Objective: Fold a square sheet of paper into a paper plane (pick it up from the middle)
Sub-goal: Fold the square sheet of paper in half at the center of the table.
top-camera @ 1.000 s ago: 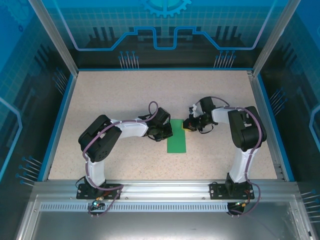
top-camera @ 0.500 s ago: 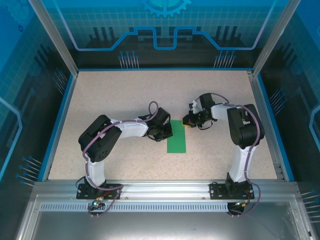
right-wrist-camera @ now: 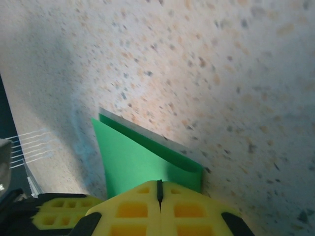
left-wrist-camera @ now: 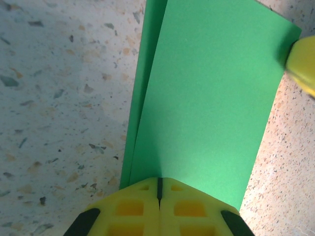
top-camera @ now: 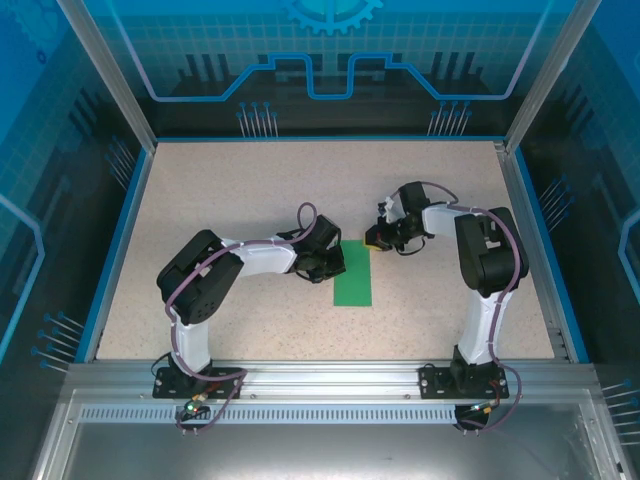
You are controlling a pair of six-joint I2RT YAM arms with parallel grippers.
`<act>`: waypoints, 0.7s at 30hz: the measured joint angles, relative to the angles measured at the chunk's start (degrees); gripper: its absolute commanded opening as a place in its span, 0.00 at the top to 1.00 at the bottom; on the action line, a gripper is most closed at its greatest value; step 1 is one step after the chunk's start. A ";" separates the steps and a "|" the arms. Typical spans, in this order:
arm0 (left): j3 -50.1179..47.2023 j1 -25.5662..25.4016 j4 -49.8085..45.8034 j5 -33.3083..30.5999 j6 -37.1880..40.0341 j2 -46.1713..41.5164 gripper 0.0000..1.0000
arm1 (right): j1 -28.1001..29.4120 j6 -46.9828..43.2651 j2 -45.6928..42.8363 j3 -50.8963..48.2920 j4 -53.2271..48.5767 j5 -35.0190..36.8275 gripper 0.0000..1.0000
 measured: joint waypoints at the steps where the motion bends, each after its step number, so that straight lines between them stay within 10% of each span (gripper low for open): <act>1: 0.00 0.02 0.00 0.00 0.00 0.00 1.00 | 0.00 0.02 0.02 0.46 0.07 -0.04 1.00; 21: 0.07 -0.04 -0.31 -0.22 0.17 0.00 1.00 | -1.18 2.23 2.51 1.51 0.00 -1.07 1.00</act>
